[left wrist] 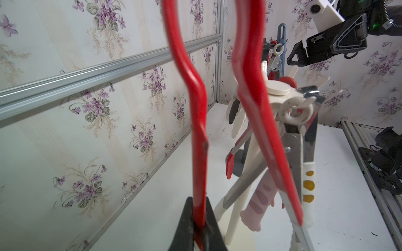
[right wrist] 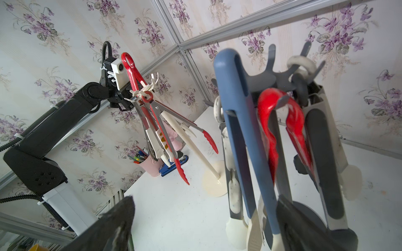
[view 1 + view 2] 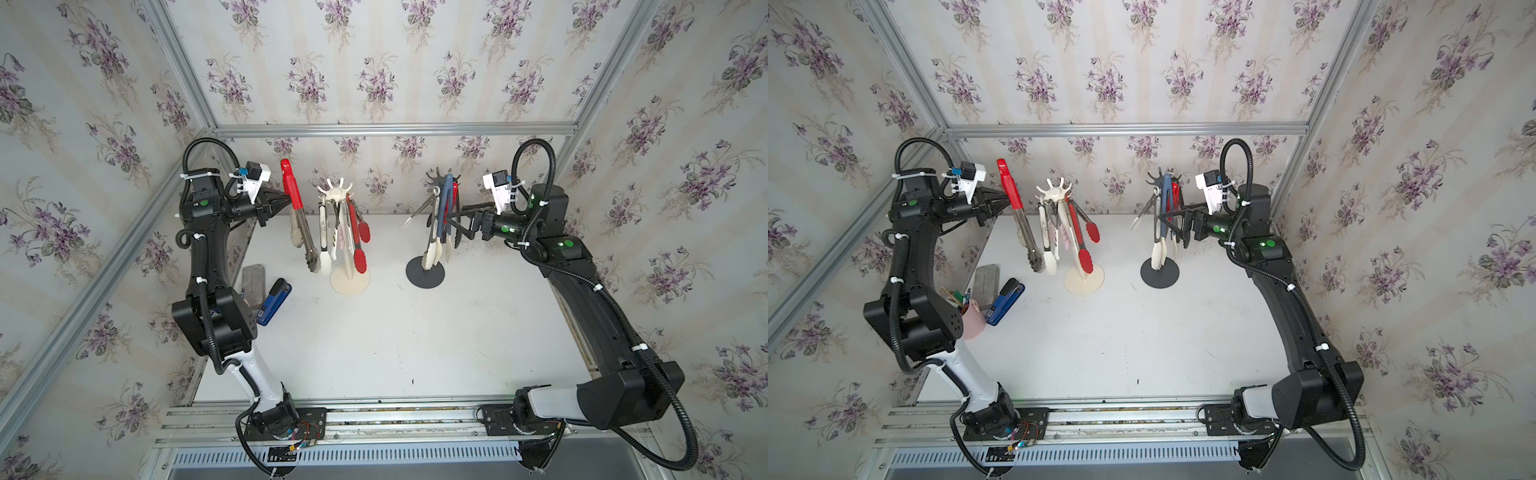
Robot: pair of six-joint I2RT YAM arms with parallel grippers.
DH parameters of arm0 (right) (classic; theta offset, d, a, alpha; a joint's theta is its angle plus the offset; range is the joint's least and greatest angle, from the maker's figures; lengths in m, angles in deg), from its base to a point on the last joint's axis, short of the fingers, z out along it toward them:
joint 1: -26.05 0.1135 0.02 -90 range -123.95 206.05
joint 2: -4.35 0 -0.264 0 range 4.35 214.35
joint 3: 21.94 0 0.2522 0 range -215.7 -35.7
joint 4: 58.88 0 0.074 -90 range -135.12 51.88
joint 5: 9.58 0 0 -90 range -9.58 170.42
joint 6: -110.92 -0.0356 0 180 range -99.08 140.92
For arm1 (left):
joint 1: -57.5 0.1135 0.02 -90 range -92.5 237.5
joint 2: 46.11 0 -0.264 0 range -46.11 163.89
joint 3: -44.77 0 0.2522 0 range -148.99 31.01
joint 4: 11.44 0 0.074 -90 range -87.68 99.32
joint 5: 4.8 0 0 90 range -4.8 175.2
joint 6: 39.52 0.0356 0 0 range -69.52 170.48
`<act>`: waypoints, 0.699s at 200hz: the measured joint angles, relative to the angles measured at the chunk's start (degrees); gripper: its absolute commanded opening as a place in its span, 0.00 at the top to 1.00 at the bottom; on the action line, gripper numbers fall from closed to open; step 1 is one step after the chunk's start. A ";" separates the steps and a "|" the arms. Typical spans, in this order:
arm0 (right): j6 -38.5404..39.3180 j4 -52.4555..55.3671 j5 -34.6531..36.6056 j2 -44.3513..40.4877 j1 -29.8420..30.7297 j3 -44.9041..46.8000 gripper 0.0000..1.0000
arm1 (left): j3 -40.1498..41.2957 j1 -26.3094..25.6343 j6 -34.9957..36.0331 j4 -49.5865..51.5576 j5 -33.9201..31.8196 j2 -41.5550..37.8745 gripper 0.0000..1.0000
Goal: Hang food tongs on kitchen utensil racks
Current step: Hang the food tongs on the rack.
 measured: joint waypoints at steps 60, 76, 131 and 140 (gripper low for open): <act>1.07 0.22 0.48 -0.72 0.00 1.22 0.00 | -3.56 -5.35 0.33 -0.15 3.56 5.27 1.00; 1.31 0.33 1.07 -1.38 0.00 1.84 0.00 | -1.66 -5.88 0.79 -0.28 3.96 4.50 1.00; 1.92 0.39 1.53 -2.40 0.00 3.74 0.00 | 9.07 -6.34 3.41 -0.37 3.15 -1.07 1.00; 2.12 0.35 1.51 -2.58 0.00 4.07 0.00 | 10.14 -6.34 3.82 -0.37 2.93 -1.92 1.00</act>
